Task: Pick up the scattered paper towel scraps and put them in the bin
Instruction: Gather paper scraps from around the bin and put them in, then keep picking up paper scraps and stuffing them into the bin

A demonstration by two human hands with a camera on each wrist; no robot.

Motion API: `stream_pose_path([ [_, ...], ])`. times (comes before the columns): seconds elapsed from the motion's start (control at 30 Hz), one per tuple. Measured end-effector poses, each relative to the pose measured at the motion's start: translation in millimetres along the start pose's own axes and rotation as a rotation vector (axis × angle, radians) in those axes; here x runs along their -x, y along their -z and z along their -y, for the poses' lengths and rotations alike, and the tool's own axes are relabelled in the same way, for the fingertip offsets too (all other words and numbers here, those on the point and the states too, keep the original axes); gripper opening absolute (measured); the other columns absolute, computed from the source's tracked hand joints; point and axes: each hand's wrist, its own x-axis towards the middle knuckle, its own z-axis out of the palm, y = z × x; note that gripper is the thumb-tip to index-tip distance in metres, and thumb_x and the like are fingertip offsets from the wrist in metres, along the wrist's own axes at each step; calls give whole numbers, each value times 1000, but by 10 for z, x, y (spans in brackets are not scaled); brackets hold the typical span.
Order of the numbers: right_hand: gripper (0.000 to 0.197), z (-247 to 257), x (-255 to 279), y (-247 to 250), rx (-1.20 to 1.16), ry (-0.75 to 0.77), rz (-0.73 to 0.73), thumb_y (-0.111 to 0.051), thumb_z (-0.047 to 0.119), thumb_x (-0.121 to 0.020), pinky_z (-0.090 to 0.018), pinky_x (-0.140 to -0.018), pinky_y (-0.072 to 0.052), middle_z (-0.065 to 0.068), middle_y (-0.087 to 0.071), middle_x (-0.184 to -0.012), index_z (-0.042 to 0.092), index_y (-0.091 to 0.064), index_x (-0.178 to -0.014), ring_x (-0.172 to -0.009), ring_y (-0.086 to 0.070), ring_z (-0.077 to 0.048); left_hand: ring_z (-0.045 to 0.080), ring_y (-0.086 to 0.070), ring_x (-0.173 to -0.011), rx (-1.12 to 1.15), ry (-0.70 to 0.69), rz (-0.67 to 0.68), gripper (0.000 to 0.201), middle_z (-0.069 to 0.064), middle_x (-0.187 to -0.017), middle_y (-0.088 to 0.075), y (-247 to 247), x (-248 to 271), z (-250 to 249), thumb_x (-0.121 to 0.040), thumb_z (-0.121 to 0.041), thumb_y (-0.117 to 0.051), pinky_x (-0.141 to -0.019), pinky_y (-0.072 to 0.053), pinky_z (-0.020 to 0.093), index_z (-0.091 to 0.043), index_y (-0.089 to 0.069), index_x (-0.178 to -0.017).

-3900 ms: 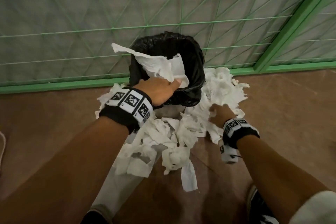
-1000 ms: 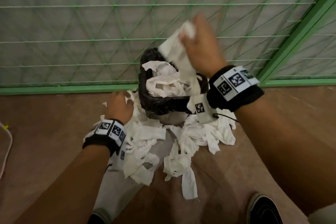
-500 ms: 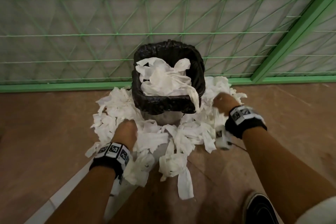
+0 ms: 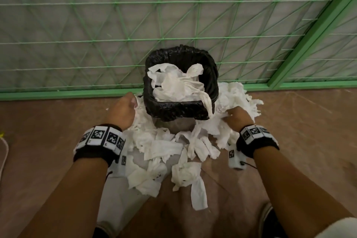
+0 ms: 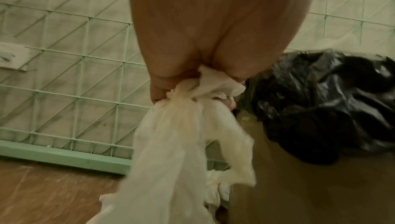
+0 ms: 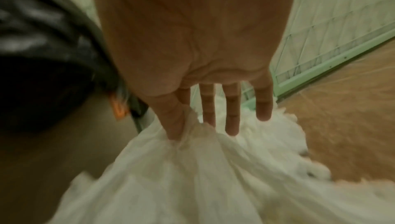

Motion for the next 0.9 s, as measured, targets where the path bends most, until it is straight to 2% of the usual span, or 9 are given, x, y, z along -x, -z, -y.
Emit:
stream_pose_path([
  [0.13,13,78,-131,624,-256,-9,12,-57,18,-87,-36,-70,-52,-16,-66,-93,17,-68,-79,-87,-63,-29,30,-55,-81,-21,96,25,14,12,-91,-56,175,39,-114,-95,-11,-43,-68,-41,32,-6,-55,-100],
  [0.23,17,298,-98,1137,-556,-14,-105,-51,14,-88,-25,-48,-39,-11,-64,-81,16,-63,-77,-59,-60,-19,33,-63,-97,-55,126,64,24,12,-103,-63,248,52,-99,-90,4,-43,-75,-49,35,-9,-63,-92],
  [0.33,25,690,129,1699,-859,147,-238,-39,5,-90,-21,-47,-40,-7,-60,-70,15,-60,-81,-45,-58,-12,32,-69,-84,-2,133,33,28,17,-108,-63,302,79,-105,-89,11,-40,-55,-44,27,-9,-60,-89],
  [0.43,34,1118,375,2179,-1096,406,-383,-35,-2,-85,-23,-49,-46,-7,-57,-63,13,-63,-74,-48,-54,-13,30,-58,-85,-24,110,-64,31,19,-110,-64,397,100,-168,-89,7,-38,-69,-39,29,-11,-63,-93],
  [0.53,26,1435,566,2472,-1329,648,-404,-34,-7,-89,-23,-62,-48,0,-51,-66,10,-49,-77,-57,-57,-9,33,-57,-101,22,114,-67,20,17,-115,-63,503,96,-274,-95,-19,-46,-83,-42,34,-10,-64,-95],
  [0.63,18,1716,627,2522,-1135,806,-389,-36,-6,-93,-13,-74,-49,2,-53,-79,8,-47,-94,-68,-61,7,34,-59,-96,7,64,-47,19,21,-106,-65,604,64,-408,-94,-17,-49,-77,-42,34,-2,-61,-92],
  [0.77,22,2028,570,2034,-1072,644,-567,-35,-3,-91,-35,-60,-57,-4,-59,-70,9,-52,-82,-64,-63,-19,15,-67,-69,146,2,-92,18,14,-97,-67,754,-24,-651,-100,-12,-38,-60,-45,29,-16,-55,-98],
  [0.83,17,1996,437,1667,-630,567,-528,-44,5,-86,-41,-67,-56,-9,-65,-78,5,-61,-88,-75,-65,-25,16,-64,-63,206,-101,-184,21,12,-94,-65,856,-78,-855,-99,-12,-36,-61,-48,31,-20,-54,-93],
  [0.9,33,1857,330,1317,-102,484,-253,-51,5,-81,-33,-76,-50,-12,-64,-100,9,-63,-111,-97,-63,-29,20,-59,-80,282,-205,-326,18,6,-97,-62,967,-82,-1126,-99,-16,-37,-71,-46,33,-23,-53,-92],
])
